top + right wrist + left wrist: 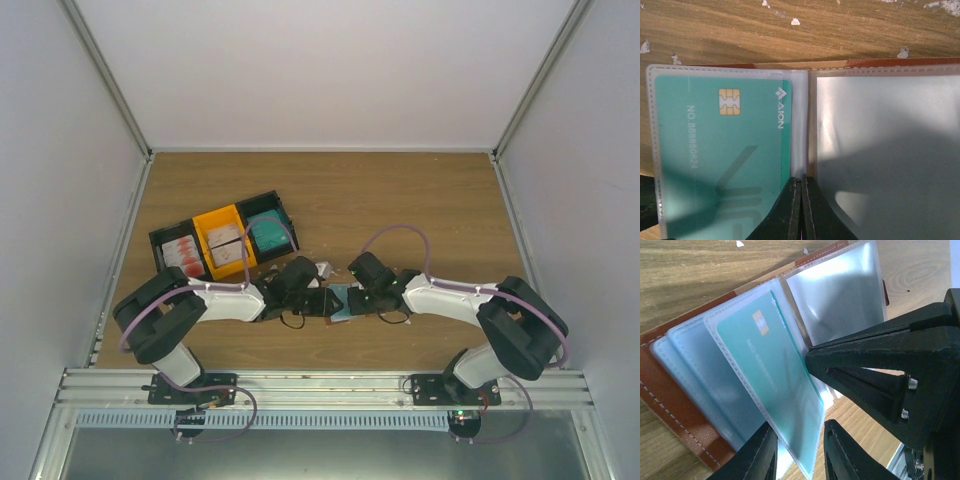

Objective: Put the credit cards into the card holder
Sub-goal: Turn over the card holder at the center of the board.

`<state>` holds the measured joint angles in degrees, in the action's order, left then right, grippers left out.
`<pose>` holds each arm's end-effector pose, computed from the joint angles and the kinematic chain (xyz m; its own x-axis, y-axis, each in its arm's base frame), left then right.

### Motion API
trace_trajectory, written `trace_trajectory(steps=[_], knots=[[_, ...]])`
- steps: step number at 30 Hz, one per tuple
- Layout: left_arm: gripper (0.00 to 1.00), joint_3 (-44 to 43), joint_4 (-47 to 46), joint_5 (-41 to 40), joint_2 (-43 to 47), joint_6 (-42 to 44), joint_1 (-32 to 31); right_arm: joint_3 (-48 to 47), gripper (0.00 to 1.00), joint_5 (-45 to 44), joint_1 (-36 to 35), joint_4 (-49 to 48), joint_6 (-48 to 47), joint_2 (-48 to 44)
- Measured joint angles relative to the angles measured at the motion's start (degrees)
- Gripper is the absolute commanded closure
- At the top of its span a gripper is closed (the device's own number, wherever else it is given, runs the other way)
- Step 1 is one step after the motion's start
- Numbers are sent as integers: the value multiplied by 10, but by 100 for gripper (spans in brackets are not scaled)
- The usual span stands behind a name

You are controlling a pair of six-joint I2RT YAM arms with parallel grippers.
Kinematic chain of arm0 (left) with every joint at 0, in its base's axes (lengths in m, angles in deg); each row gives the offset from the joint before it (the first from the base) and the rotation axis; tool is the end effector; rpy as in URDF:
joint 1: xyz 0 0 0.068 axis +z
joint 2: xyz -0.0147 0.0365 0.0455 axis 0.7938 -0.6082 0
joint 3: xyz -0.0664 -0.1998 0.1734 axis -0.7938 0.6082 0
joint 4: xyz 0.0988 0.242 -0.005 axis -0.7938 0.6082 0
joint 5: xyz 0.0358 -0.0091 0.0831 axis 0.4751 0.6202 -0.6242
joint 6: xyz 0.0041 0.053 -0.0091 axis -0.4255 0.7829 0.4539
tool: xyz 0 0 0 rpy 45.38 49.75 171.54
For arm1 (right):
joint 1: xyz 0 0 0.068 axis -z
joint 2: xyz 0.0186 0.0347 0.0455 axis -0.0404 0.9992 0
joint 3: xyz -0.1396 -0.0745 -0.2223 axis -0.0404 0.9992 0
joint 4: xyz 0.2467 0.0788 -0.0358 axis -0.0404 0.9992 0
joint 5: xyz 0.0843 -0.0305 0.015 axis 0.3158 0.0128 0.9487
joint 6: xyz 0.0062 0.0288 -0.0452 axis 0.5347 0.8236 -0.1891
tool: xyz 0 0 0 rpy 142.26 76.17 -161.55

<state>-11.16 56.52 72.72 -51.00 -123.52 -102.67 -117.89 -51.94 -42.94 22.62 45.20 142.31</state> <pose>0.1813 -0.2346 0.1356 -0.9456 0.0501 -0.3215 0.2639 0.6961 -0.6677 0.1788 0.1816 0.1410 -0.9483 -0.0665 -0.3105 -0.1570 0.9481 0.2766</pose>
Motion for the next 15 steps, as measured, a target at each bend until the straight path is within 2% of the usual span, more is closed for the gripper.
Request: trace_trajectory(steps=[4, 9, 12, 15], knots=[[73, -4, -2, 5, -5, 2, 0, 1, 97, 1, 1, -1, 0, 0], [81, -17, -4, 8, -22, 3, 0, 5, 94, 1, 1, -5, 0, -4], [91, -23, 0, 5, -27, -1, 0, 11, 88, 1, 1, -11, 3, -11], [100, -39, 18, -6, -30, 0, 1, 17, 76, -1, 2, -8, 10, -30]])
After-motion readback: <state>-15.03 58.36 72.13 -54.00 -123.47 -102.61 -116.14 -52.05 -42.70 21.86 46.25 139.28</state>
